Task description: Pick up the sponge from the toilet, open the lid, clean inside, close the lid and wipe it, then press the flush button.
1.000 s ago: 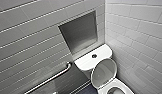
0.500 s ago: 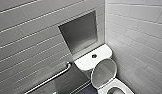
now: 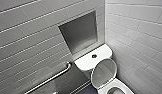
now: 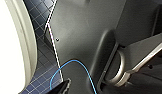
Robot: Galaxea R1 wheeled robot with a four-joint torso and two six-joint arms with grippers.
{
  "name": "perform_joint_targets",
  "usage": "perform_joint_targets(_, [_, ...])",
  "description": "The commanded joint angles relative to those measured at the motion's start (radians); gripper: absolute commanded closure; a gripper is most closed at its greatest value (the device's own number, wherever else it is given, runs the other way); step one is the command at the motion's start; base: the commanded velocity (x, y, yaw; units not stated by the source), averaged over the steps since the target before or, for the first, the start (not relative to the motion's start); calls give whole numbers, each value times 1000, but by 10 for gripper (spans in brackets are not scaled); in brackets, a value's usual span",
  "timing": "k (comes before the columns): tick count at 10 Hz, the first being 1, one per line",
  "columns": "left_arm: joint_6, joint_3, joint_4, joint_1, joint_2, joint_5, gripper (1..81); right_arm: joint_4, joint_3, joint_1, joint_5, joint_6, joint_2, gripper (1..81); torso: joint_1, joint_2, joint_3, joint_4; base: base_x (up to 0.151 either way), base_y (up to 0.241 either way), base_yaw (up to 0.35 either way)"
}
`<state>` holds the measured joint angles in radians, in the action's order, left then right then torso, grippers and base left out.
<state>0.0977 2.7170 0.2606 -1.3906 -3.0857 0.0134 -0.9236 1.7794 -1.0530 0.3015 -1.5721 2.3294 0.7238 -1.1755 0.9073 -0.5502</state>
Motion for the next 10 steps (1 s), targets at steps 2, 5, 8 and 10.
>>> perform_joint_targets(2, [-9,4,3,2,16,71,10,5,-83,0,54,-8,-110,811,0,0,0,0,0,0,0])
perform_joint_targets(5, [-9,4,3,5,18,71,10,-4,-209,15,71,-5,-174,811,0,0,0,0,0,0,0])
perform_joint_targets(8, [-9,4,5,14,19,71,10,-41,-193,-58,71,-5,-145,811,0,0,0,0,0,0,0])
perform_joint_targets(10, [-9,9,5,34,19,72,10,-69,-99,-137,59,-5,-89,811,0,0,0,0,0,0,0])
